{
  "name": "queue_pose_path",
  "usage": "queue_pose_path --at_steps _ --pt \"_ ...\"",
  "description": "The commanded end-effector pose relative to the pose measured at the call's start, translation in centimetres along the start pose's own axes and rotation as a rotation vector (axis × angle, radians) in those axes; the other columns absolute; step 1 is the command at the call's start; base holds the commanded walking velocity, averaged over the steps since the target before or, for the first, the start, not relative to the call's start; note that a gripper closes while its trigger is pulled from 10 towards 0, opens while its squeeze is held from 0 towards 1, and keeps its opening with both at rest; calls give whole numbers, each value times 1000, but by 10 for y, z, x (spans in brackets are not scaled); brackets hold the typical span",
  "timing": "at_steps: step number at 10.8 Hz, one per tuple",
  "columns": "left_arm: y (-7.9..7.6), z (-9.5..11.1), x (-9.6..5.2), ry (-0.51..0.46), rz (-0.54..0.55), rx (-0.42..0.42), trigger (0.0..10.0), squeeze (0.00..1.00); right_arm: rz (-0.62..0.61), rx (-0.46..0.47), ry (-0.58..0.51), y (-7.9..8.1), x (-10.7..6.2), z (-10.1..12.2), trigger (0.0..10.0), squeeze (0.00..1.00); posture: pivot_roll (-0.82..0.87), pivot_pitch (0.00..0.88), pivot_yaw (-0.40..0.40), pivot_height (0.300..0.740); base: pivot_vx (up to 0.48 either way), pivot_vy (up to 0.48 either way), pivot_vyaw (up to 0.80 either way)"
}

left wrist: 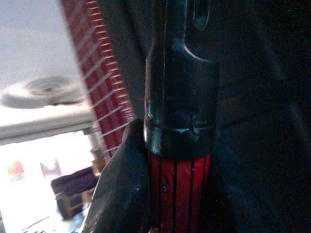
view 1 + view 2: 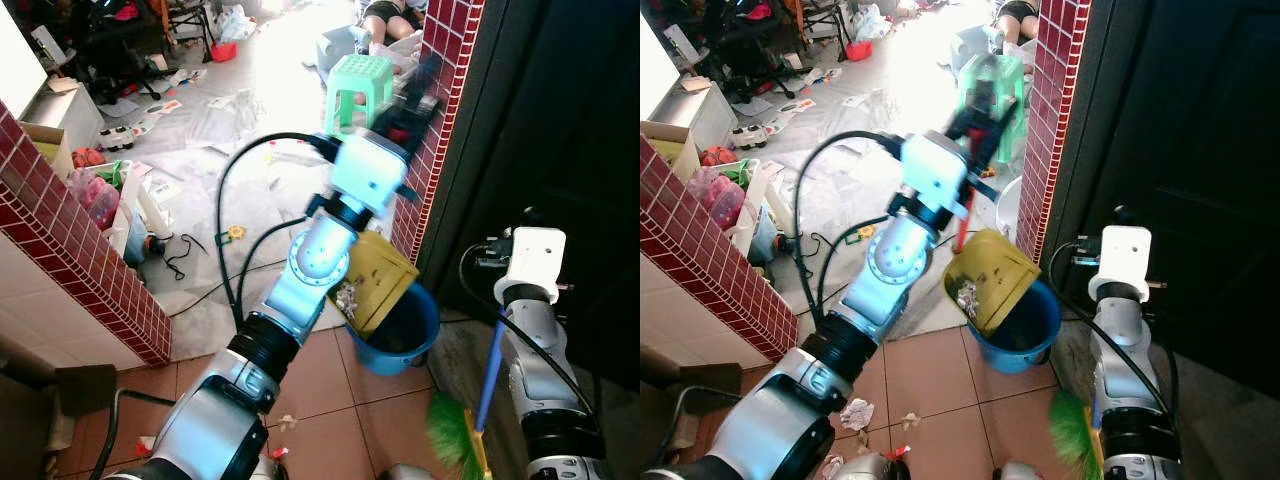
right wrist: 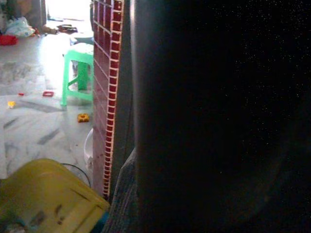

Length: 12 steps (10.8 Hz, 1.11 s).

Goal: Sweep floor

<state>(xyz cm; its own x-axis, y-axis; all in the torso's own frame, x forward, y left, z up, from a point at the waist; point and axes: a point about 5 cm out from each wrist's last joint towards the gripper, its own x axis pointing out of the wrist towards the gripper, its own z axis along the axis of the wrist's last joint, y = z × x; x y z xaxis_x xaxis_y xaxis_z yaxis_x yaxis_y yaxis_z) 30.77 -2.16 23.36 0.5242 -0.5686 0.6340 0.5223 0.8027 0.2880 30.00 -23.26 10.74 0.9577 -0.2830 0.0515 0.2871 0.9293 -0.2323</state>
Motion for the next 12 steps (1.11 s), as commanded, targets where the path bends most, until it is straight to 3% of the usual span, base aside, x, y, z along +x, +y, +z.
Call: queue_pose_path --at_steps 1,2,4,5,6,8,9,12 --pt "-23 14 5 -98 -84 -73 10000 0 22 3 -20 8 -1 3 10000 0 -186 0 98 740 0 0 0" --pt "-42 22 5 -125 -217 -111 10000 0 40 9 -15 14 -3 0 10000 0 -183 0 97 740 0 0 0" --pt "-58 25 4 -121 -312 -116 10000 0 48 9 -13 17 -3 -1 10000 0 -182 0 94 740 0 0 0" --pt "-62 27 3 -137 -350 -100 10000 0 51 7 -13 17 -3 -1 10000 0 -182 0 90 740 0 0 0" --pt "-57 23 4 -105 -288 -124 10000 0 53 2 -12 16 -2 -2 10000 0 -187 0 88 740 0 0 0" --pt "-39 29 9 -150 -236 -32 10000 0 53 -7 -13 16 -2 -3 10000 0 -189 0 84 740 0 0 0" --pt "-27 32 15 -159 -168 -28 10000 0 53 -10 -14 16 -2 -3 10000 0 -188 0 82 740 0 0 0" --pt "39 68 41 -269 156 27 10000 0 44 -32 -21 14 2 -3 10000 0 -172 0 72 740 0 0 0"
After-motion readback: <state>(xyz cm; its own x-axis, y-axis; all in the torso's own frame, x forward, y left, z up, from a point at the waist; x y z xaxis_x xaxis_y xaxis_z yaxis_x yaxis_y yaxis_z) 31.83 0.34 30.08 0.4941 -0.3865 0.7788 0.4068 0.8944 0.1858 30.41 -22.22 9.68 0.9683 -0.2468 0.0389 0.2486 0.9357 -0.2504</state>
